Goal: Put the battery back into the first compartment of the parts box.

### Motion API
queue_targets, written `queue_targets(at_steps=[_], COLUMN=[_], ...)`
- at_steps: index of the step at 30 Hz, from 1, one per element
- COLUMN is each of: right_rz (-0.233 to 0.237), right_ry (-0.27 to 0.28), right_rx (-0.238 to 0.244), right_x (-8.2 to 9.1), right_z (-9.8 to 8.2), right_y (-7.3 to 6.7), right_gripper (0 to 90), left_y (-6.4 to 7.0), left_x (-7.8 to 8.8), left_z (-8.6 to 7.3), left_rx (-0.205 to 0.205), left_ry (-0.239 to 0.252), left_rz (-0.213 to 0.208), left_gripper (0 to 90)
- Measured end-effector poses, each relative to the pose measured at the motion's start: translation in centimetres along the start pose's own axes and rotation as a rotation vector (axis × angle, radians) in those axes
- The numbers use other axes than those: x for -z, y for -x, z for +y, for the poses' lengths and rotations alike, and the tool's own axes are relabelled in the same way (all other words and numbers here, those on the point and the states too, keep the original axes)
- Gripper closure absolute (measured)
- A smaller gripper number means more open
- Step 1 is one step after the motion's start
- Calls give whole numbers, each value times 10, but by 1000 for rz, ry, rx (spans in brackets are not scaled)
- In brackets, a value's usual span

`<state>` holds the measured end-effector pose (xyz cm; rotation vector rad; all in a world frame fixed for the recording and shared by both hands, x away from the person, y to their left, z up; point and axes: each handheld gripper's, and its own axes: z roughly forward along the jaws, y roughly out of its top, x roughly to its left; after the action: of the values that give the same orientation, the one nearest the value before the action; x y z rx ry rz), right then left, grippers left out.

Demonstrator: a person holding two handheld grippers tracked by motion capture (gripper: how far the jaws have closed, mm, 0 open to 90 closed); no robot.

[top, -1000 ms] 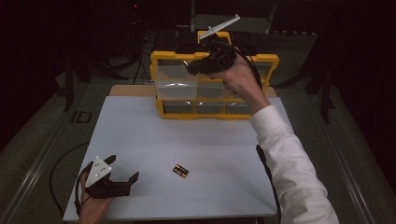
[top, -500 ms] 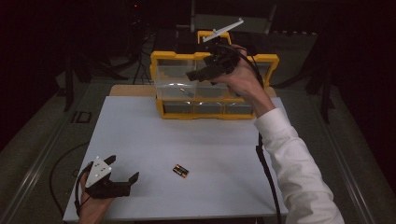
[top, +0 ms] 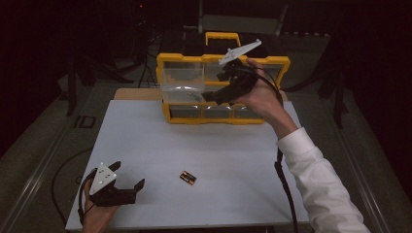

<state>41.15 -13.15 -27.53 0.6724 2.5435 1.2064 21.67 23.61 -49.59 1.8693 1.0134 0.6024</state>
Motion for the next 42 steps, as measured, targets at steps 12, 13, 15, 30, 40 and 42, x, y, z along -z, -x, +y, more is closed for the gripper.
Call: queue_targets(at_steps=[12,13,15,30,40,42], right_rz=[32,37,42,63,72,75], right_ry=[-22,-25,-31,-85,-140,-155], right_rx=[-9,-7,2,14,-2,-2], right_x=[-17,-18,-23,-58,-82,-87], right_z=[-39,-41,-46,-81,-105,-109], right_y=[-21,-24,-30,-58,-73,-76], right_gripper=[85,85,85,81,80,80], left_y=[0,0,0,1,2,1], left_x=[-1,-1,0,0,0,0], left_z=[0,0,0,0,1,1], left_rx=[0,-2,-1,-1,-7,-5], left_ry=[-5,-5,-2,1,0,0], left_rz=[-4,-3,-3,-3,0,-1], left_gripper=[0,0,0,0,0,0])
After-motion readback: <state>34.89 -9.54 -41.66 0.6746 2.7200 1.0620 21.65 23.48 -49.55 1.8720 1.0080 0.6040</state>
